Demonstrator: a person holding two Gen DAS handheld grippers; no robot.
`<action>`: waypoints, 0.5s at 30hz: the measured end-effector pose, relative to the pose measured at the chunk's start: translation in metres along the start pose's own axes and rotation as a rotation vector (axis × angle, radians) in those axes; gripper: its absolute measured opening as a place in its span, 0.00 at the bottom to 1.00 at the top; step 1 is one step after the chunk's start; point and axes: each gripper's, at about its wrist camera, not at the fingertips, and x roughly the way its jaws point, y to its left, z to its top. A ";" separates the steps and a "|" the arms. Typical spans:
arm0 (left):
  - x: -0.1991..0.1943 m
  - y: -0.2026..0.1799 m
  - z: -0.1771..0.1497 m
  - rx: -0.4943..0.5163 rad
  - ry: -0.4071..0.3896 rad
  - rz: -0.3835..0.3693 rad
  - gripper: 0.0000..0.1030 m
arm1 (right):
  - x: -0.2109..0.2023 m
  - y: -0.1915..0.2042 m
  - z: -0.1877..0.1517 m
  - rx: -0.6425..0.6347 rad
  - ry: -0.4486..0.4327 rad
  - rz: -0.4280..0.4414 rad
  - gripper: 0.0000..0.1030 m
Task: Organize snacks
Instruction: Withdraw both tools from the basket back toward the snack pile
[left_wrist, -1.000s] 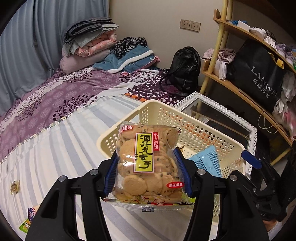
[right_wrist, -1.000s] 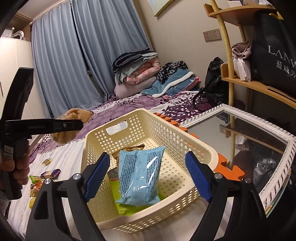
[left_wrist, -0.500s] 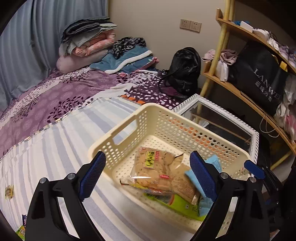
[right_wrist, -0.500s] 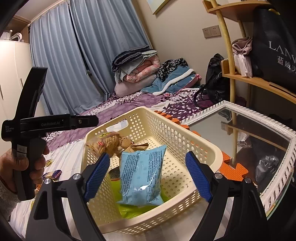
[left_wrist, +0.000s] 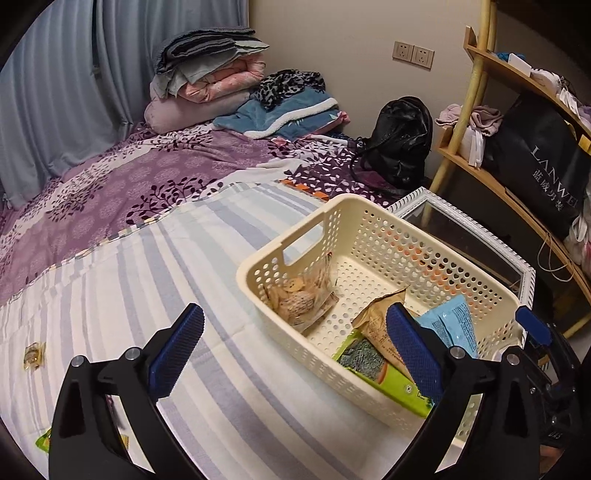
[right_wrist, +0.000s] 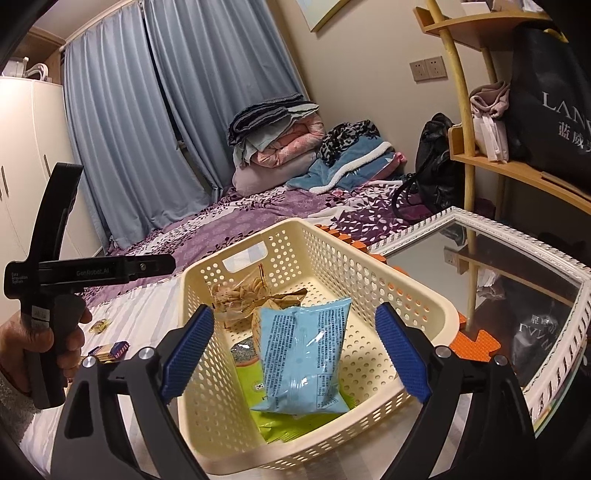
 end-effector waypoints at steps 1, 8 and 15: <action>-0.002 0.001 -0.001 0.000 -0.002 0.004 0.97 | 0.000 0.001 0.000 -0.001 -0.001 0.001 0.87; -0.015 0.013 -0.008 -0.011 -0.015 0.031 0.97 | -0.004 0.013 0.002 -0.018 -0.006 0.018 0.88; -0.030 0.029 -0.019 -0.019 -0.036 0.076 0.97 | -0.006 0.029 0.003 -0.045 -0.006 0.038 0.93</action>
